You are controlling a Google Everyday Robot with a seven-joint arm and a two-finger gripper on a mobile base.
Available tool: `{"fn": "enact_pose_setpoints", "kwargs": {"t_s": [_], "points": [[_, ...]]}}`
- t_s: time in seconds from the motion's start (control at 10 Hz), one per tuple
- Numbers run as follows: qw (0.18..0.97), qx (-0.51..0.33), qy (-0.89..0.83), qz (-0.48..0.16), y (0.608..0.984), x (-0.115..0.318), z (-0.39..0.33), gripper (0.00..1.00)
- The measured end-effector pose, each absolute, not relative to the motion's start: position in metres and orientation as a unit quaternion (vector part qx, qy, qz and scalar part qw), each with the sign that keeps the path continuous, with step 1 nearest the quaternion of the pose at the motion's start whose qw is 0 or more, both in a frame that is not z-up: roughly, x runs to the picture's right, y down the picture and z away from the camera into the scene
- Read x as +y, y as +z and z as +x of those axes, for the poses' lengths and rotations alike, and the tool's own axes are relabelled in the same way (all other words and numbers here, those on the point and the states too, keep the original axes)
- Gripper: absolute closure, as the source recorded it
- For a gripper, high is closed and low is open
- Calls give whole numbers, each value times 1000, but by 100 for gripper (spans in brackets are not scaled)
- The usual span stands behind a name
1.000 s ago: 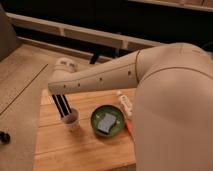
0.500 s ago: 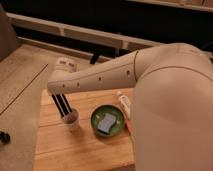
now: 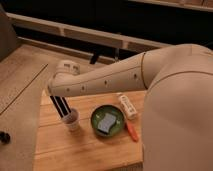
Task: Place the eraser in the ceramic cup
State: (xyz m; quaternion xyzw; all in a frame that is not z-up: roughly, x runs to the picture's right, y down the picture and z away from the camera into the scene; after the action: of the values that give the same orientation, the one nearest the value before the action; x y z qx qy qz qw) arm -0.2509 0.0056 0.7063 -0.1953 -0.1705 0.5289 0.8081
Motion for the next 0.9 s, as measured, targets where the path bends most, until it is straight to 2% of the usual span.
{"fn": "enact_pose_setpoints", "kwargs": {"t_s": [0.4, 0.9], "points": [[827, -179, 509, -161, 699, -6, -233, 100], [825, -179, 511, -160, 700, -6, -233, 100]]}}
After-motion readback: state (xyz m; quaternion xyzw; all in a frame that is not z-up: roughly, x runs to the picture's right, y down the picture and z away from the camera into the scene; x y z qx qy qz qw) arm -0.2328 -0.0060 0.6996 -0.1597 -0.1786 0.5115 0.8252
